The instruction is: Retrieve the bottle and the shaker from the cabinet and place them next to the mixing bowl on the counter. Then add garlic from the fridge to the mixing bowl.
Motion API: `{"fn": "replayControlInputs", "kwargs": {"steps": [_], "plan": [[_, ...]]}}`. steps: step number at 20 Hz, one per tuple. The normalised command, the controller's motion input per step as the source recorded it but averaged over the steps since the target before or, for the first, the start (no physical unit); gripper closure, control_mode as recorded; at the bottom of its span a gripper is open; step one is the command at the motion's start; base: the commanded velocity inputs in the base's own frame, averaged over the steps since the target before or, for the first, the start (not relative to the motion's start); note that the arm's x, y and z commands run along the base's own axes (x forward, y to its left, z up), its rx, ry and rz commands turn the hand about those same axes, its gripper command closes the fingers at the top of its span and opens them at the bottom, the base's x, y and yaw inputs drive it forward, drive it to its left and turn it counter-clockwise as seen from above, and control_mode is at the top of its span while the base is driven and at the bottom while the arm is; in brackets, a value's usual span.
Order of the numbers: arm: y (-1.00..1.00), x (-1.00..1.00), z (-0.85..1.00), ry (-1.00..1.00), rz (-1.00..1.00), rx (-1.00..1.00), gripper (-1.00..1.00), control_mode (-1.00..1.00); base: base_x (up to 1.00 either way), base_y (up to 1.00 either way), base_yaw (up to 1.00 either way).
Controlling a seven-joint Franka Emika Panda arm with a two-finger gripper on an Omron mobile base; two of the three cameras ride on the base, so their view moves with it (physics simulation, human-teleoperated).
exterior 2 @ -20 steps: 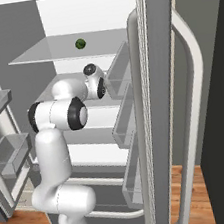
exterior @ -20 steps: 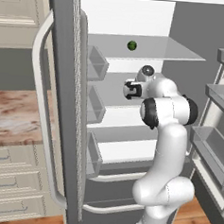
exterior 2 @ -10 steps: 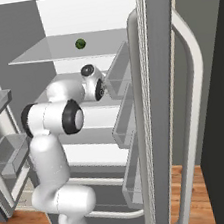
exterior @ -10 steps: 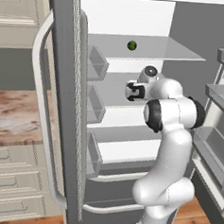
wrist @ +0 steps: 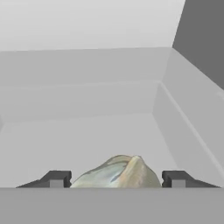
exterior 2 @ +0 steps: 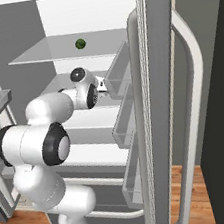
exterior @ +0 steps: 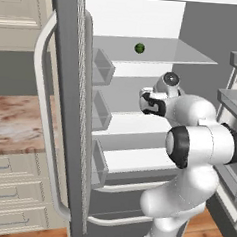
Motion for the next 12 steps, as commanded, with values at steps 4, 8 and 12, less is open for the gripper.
{"fn": "replayControlInputs", "kwargs": {"steps": [4, 8, 12], "plan": [[0.02, -1.00, 0.64, 0.00, 0.00, 0.01, 1.00, -1.00, 0.00, 0.00, 0.00], [0.08, -1.00, 0.43, 0.00, 0.00, 0.03, 1.00, -1.00, 0.00, 0.00, 0.00], [0.12, -1.00, 0.20, 0.01, 0.00, 0.03, 1.00, -1.00, 0.00, 0.00, 0.00]]}}
